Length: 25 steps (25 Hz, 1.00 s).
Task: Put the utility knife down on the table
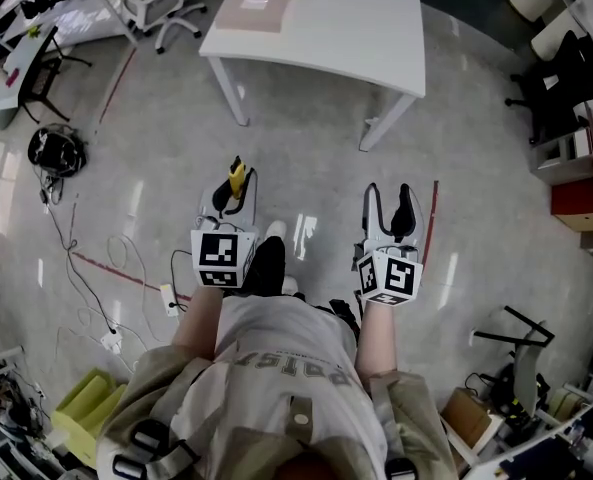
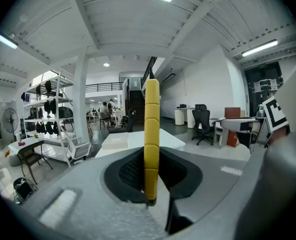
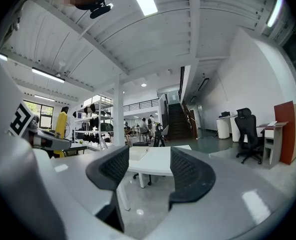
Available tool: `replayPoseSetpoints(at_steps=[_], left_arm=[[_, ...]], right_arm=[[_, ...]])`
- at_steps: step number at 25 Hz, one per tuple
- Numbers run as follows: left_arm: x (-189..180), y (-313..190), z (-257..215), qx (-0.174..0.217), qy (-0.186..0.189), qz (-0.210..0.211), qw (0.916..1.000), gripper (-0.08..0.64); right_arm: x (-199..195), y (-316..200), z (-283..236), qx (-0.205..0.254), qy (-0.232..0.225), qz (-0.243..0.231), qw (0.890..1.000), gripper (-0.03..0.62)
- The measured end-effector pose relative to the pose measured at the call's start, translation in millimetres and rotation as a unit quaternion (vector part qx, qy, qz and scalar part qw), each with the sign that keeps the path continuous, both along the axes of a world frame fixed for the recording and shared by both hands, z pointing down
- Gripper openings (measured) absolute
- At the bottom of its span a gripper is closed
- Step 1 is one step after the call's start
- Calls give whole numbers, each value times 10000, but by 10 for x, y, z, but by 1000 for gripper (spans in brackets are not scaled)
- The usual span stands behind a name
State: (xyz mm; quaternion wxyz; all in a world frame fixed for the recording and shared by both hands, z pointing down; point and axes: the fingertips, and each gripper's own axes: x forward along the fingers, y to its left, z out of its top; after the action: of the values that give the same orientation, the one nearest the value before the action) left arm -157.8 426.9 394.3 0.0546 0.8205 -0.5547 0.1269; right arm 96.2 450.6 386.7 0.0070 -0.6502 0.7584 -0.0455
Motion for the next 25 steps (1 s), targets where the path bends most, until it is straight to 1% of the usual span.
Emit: replayPoseSetpoints(at_steps=[3, 9, 16, 20, 25], left_arm=[[-56, -308, -14, 45, -32, 38, 10000, 55], [-230, -1011, -101, 51, 103, 108, 9999, 55], [-326, -1684, -93, 75, 185, 319, 9993, 55], [-400, -1964, -58, 96, 210, 398, 9989, 55], [-508, -2175, -14, 30, 238, 445, 9987, 55]], right_arm=[[-33, -297, 5, -10, -20, 67, 10000, 242], [-223, -931, -83, 35, -26, 98, 9999, 242], [-312, -1564, -74, 28, -87, 240, 9997, 242], [-380, -1834, -44, 20, -105, 324, 9994, 242], [-487, -2018, -29, -18, -98, 388, 9992, 242]])
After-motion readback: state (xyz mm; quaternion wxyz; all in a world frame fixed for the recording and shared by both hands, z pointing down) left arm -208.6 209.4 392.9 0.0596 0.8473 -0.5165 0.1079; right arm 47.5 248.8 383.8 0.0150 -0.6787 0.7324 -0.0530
